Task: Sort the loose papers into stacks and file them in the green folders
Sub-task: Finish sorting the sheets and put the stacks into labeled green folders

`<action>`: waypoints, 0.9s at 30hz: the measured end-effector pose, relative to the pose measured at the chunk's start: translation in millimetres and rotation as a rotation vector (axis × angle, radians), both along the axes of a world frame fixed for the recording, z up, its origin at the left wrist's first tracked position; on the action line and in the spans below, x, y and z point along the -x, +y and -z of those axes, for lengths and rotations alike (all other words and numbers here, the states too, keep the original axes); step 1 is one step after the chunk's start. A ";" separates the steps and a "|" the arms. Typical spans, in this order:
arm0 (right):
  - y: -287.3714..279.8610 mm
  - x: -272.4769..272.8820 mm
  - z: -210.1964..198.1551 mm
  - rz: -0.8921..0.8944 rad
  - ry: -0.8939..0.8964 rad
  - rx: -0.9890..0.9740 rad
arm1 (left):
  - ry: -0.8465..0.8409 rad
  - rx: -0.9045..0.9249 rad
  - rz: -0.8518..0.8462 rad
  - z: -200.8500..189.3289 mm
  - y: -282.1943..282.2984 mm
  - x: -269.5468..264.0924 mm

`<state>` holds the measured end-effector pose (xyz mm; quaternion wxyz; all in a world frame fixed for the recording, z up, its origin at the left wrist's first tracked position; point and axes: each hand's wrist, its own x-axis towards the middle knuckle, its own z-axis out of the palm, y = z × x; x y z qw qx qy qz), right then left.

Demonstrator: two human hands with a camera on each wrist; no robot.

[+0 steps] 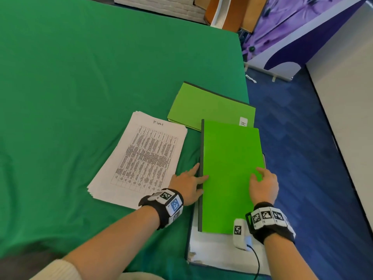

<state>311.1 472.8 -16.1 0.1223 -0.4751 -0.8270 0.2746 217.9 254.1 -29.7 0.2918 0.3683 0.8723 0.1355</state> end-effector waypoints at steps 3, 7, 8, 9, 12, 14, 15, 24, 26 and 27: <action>-26.8 15.4 -0.5 -0.180 0.057 0.019 | -0.027 -0.026 -0.041 1.7 -10.7 6.7; -66.0 28.8 1.5 -0.472 -0.075 0.081 | -0.085 -0.138 -0.228 8.2 -40.4 28.2; -75.4 29.6 4.3 -0.490 -0.172 0.119 | -0.095 -0.138 -0.293 10.4 -50.9 35.1; -83.8 29.1 8.2 -0.494 -0.287 0.142 | -0.094 -0.136 -0.355 12.9 -62.0 42.0; -99.3 19.8 24.7 -0.425 -0.566 0.156 | -0.057 -0.131 -0.485 17.3 -97.5 62.2; -101.7 13.5 33.4 -0.352 -0.649 0.152 | -0.016 -0.147 -0.545 17.9 -118.1 75.7; -101.6 12.1 36.0 -0.332 -0.675 0.136 | 0.032 -0.147 -0.572 18.8 -127.2 82.2; -122.8 48.5 3.8 -0.216 -0.306 0.176 | 0.210 0.144 -0.744 21.0 -168.5 123.8; -140.7 65.7 -6.2 -0.271 -0.215 0.053 | 0.247 0.171 -0.711 23.1 -169.7 126.1; -152.5 75.1 -11.2 -0.316 -0.169 0.017 | 0.262 0.173 -0.703 22.2 -169.5 126.4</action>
